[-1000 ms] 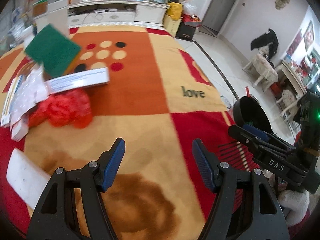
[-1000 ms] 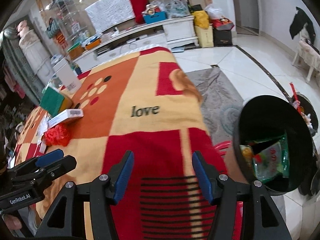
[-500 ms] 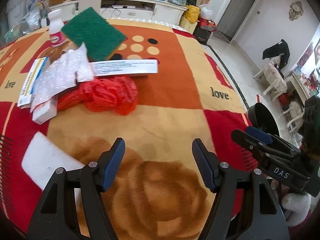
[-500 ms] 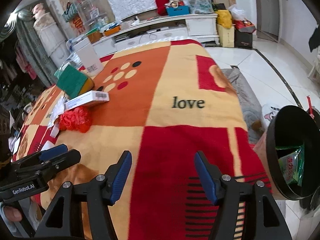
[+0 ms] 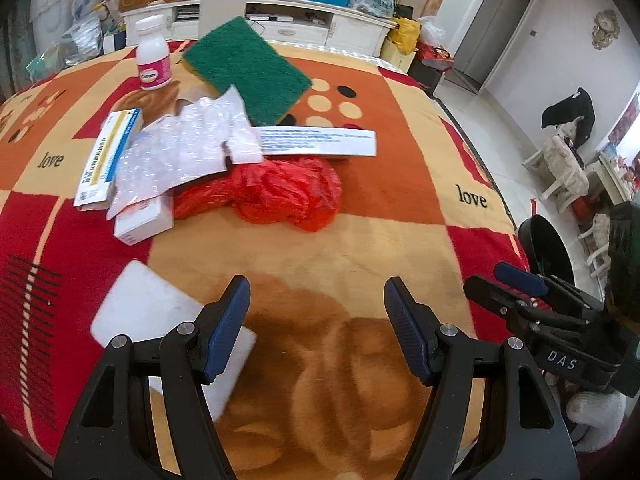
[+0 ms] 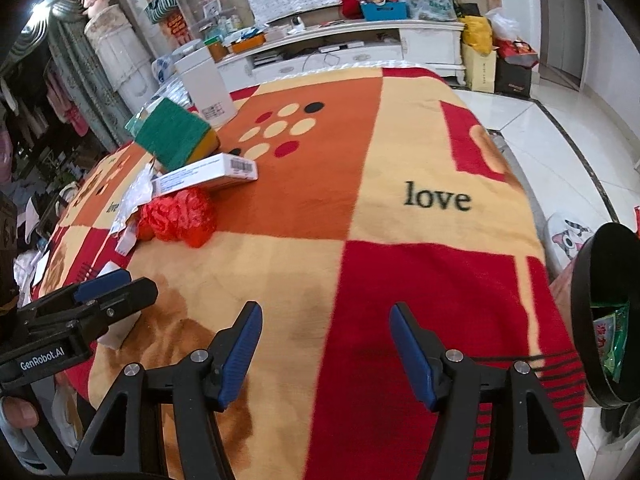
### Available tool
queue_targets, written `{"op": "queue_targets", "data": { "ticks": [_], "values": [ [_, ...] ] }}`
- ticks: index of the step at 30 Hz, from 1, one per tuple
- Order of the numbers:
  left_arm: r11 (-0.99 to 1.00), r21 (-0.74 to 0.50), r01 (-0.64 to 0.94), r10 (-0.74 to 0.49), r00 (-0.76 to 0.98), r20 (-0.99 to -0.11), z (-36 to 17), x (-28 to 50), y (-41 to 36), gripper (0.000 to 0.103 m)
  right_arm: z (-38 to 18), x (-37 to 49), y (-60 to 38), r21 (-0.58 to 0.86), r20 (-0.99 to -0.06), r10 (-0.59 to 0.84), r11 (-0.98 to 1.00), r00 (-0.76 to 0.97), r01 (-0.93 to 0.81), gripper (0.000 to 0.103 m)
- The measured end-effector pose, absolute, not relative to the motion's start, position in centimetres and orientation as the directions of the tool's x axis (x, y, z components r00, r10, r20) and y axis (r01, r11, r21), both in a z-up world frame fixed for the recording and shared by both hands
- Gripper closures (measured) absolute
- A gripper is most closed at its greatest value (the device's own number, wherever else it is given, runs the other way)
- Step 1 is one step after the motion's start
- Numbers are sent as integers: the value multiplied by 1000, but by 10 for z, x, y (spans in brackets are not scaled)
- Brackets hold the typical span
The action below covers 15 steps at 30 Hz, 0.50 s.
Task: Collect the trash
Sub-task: 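Return both tools from the bin to the table, then grasp the white foam block with the right gripper and lift it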
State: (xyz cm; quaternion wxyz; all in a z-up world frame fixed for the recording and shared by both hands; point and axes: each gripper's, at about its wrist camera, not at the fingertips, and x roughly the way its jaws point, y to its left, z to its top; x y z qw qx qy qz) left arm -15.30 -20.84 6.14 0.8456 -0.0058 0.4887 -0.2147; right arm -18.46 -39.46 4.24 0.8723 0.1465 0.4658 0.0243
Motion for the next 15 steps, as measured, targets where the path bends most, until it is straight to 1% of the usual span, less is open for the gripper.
{"op": "queue_targets", "data": {
  "ticks": [4,10,15],
  "values": [
    [913,-217,345,-361,435,-825,64,-148,-193,34,42,-181,-382,298,-806,219,953,550,57,39],
    [926,-244,289,-352,425,-834,65,-134,-148,34,38,-174,-351,412,-774,376,910,510,-46,36],
    [946,-215,244,-306,443,-843,66,-126,-109,34,43,-165,-304,416,-761,451,891,466,-182,35]
  ]
}}
